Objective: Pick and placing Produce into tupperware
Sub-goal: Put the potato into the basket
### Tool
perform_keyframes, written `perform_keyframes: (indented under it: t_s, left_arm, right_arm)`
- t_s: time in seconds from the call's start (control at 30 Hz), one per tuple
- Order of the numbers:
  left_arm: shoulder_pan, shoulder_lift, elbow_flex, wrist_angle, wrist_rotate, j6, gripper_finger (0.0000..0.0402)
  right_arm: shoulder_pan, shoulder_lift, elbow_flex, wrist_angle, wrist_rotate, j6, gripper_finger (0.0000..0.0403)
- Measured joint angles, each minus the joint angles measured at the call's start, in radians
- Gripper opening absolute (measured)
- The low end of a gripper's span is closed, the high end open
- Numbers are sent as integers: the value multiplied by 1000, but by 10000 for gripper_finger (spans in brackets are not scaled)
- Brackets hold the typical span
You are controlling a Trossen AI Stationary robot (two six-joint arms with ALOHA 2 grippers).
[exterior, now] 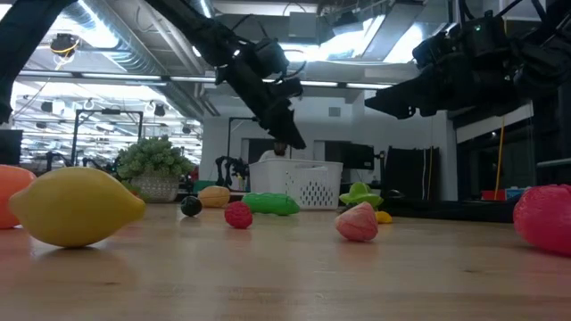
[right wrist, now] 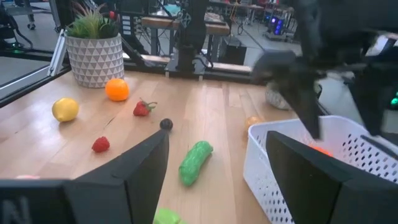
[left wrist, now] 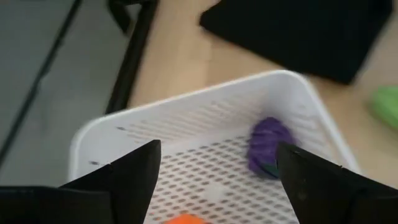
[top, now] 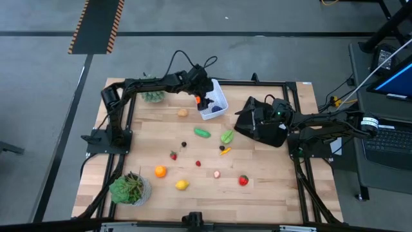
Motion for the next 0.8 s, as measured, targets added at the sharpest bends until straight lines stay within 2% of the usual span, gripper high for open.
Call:
perform_keyframes:
  t_s: [0.13, 0.43, 0.8]
  left_arm:
    - [-1, -76, -89, 63, 27, -2, 308]
    - [0, -301, -427, 360, 17, -104, 304]
    - [-41, -505, -612, 319, -2, -125, 303]
  right_arm:
    - [0, 0, 0, -14, 0, -18, 271]
    - [1, 0, 0, -47, -1, -32, 271]
    - [2, 0, 0, -33, -1, -26, 271]
